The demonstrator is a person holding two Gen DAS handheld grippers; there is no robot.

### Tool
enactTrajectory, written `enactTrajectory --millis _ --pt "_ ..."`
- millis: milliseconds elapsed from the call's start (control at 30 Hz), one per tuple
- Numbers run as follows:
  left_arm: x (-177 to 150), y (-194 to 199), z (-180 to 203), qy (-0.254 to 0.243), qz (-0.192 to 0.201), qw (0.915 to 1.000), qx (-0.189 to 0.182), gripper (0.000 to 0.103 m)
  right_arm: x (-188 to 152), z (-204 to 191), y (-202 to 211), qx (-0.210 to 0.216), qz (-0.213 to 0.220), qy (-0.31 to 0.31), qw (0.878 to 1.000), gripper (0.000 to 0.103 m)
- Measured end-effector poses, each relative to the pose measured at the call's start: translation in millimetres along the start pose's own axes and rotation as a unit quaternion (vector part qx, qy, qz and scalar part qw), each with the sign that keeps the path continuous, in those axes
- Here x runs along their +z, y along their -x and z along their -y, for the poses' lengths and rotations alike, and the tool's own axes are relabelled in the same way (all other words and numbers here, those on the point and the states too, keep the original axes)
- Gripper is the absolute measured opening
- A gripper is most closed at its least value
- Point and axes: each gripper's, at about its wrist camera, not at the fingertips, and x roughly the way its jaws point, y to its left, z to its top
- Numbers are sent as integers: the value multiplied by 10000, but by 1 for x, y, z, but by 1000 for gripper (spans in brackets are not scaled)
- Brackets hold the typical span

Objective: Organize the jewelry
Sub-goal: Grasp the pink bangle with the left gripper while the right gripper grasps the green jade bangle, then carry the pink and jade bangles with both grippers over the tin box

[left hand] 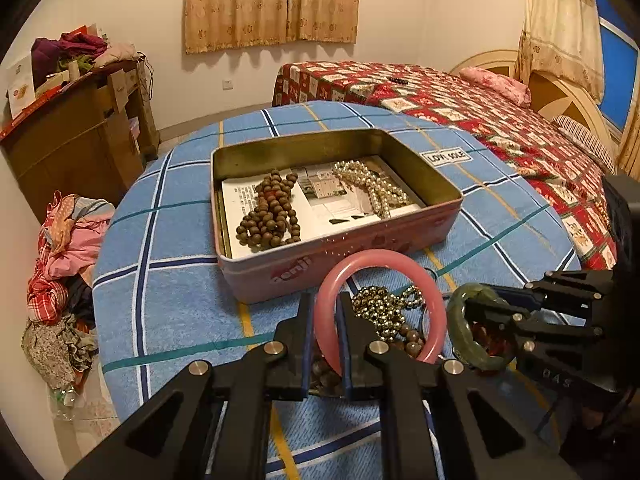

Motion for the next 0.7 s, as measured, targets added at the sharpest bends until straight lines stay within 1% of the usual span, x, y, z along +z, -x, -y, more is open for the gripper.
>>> enactTrajectory --millis 67,133,433,700 --pt "1 2 1 -20 36 10000 4 10 0 4 1 56 29 -78 9999 13" --pt "3 4 0 -5 67 10000 -12 10 -1 7 4 97 82 -149 9998 11" --pt "14 22 1 2 310 9995 -45 10 8 11 22 89 414 -323 9986 10" --pt "18 29 3 16 429 9991 18 10 18 11 38 92 690 -353 9970 10"
